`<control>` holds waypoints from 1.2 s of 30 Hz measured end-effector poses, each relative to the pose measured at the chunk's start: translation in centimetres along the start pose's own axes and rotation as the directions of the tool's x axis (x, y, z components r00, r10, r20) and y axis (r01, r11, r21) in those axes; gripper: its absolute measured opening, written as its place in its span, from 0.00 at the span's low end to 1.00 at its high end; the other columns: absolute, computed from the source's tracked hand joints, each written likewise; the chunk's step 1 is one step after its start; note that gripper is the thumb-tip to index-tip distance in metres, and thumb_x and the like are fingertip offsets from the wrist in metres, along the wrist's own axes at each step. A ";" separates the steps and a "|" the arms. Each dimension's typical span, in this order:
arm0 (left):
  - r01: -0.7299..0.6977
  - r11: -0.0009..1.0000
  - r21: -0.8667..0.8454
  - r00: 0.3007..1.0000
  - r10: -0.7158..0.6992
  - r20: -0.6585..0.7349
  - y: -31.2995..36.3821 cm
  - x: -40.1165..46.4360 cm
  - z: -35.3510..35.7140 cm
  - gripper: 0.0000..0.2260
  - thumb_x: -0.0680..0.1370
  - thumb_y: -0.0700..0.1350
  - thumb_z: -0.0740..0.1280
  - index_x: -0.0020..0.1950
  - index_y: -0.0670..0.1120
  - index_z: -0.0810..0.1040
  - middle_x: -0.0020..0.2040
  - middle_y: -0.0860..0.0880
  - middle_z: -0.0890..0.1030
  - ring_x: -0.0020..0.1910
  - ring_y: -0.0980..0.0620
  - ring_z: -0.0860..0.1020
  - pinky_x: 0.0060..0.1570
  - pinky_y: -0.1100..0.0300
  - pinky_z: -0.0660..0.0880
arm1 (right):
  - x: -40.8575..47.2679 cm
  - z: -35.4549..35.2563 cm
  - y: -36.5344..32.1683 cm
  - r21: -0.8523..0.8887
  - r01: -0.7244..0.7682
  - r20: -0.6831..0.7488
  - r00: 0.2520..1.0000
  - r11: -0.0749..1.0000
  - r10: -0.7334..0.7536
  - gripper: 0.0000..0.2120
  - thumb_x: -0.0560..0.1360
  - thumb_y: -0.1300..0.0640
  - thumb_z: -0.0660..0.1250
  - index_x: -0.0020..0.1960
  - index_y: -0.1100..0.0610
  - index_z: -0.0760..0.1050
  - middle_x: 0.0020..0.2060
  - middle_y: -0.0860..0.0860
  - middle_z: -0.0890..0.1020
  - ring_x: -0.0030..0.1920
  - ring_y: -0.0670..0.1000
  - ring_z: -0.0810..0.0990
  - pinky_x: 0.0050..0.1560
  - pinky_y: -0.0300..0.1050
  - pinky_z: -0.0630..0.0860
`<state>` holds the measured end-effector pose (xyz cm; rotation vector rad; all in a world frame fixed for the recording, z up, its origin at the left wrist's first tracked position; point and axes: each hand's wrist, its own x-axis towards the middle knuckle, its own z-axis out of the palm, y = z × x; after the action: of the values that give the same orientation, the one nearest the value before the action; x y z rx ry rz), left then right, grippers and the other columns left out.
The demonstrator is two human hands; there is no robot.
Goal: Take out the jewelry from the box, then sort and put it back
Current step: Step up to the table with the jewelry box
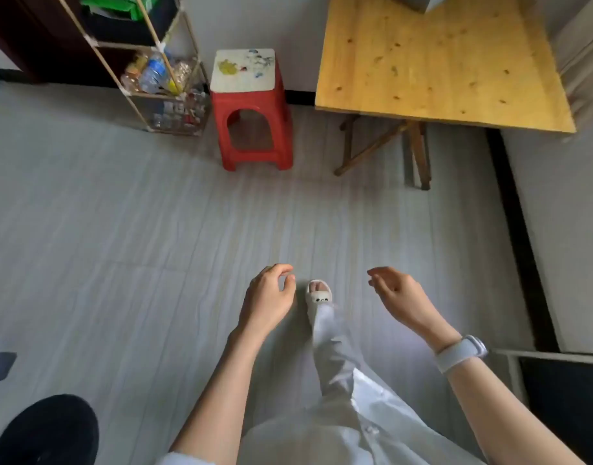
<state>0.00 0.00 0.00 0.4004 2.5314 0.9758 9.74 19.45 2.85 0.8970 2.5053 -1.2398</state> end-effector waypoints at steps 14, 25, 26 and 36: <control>0.144 0.988 -0.048 0.974 -0.150 -0.171 3.4 30.0 -13.8 0.12 0.78 0.43 0.60 0.60 0.44 0.75 0.58 0.48 0.78 0.59 0.51 0.74 0.57 0.62 0.67 | 32.8 -2.2 -20.4 -0.082 0.223 0.186 0.961 0.971 -0.205 0.13 0.77 0.60 0.57 0.58 0.59 0.75 0.55 0.55 0.81 0.56 0.57 0.78 0.57 0.48 0.73; 0.157 0.985 -0.072 0.978 -0.166 -0.128 -2.2 52.9 -24.1 0.12 0.78 0.42 0.60 0.59 0.44 0.76 0.58 0.47 0.78 0.57 0.51 0.75 0.55 0.64 0.67 | 53.1 0.7 -33.1 -0.021 0.107 0.112 0.988 0.994 -0.104 0.11 0.77 0.59 0.59 0.51 0.65 0.76 0.48 0.62 0.82 0.51 0.64 0.79 0.54 0.56 0.74; 0.134 0.989 -0.059 0.983 -0.141 -0.121 -2.3 55.3 -25.4 0.12 0.78 0.42 0.60 0.59 0.44 0.76 0.58 0.47 0.79 0.57 0.50 0.75 0.54 0.64 0.67 | 54.6 0.6 -34.6 0.000 0.083 0.099 0.992 0.997 -0.083 0.11 0.77 0.59 0.59 0.50 0.65 0.76 0.47 0.63 0.81 0.50 0.64 0.79 0.53 0.57 0.75; -0.084 0.996 -0.025 0.988 0.086 0.126 3.4 74.6 -29.3 0.12 0.78 0.43 0.60 0.59 0.44 0.76 0.57 0.48 0.79 0.56 0.51 0.76 0.56 0.60 0.70 | 64.1 -4.8 -40.7 0.175 -0.091 -0.121 0.986 0.980 0.113 0.12 0.78 0.60 0.57 0.58 0.62 0.73 0.50 0.55 0.79 0.51 0.54 0.78 0.49 0.43 0.72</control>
<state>-78.73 15.28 2.86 0.5507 2.4055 0.9738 -65.28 31.90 4.79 1.1670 2.4425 -1.4199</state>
